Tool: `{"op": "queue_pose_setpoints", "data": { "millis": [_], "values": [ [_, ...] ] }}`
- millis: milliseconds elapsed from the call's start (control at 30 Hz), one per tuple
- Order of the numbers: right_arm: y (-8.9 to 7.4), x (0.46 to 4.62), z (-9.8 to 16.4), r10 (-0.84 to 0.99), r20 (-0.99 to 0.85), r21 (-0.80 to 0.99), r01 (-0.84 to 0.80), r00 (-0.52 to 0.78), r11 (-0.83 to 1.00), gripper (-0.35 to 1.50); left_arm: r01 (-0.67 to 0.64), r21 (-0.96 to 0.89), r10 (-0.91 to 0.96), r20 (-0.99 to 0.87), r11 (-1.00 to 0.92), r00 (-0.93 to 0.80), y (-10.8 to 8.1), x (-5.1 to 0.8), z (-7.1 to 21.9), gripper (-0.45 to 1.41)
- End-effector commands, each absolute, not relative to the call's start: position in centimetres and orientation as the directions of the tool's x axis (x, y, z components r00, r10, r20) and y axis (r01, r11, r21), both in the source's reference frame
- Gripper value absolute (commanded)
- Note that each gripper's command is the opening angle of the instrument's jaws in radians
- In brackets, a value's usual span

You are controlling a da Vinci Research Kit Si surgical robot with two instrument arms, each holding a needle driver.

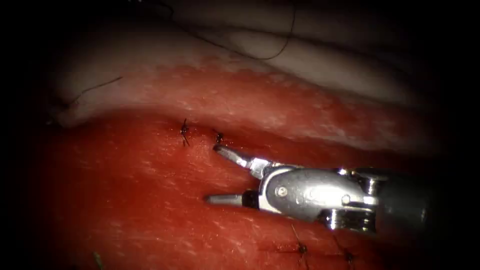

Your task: Wound Closure

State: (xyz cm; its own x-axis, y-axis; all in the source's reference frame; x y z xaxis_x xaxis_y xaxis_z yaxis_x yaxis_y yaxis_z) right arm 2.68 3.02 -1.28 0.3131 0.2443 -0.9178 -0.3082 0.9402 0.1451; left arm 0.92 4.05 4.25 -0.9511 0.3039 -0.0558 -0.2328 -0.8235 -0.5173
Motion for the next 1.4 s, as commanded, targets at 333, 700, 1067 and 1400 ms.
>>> {"op": "queue_pose_setpoints", "data": {
  "millis": [333, 700, 1067, 1400],
  "values": [
    [3.0, 2.76, -1.3, 0.24, -0.921, 0.142, -0.309, 0.308, 0.94, 1.31, -0.294, -0.393, 0.386, -0.178, -0.871, -0.905, 4.5, 0.77, 3.2, 0.79],
    [3.0, 2.75, -1.3, 0.246, -0.918, 0.148, -0.307, 0.31, 0.94, 1.31, -0.318, -0.432, 0.509, -0.458, -0.844, -0.728, 4.9, 0.03, 2.7, 0.79],
    [3.0, 2.77, -1.3, 0.247, -0.917, 0.148, -0.307, 0.313, 0.94, 1.31, 0.126, 0.043, -0.133, -0.247, -0.991, -0.96, 5.1, 0.15, 3.4, 0.68],
    [3.0, 2.81, -1.2, 0.245, -0.917, 0.145, -0.311, 0.314, 0.939, 1.31, 0.479, 0.003, -0.477, 0.091, -0.878, -0.874, 4.6, 0.07, 4.1, 0.46]
  ]
}}
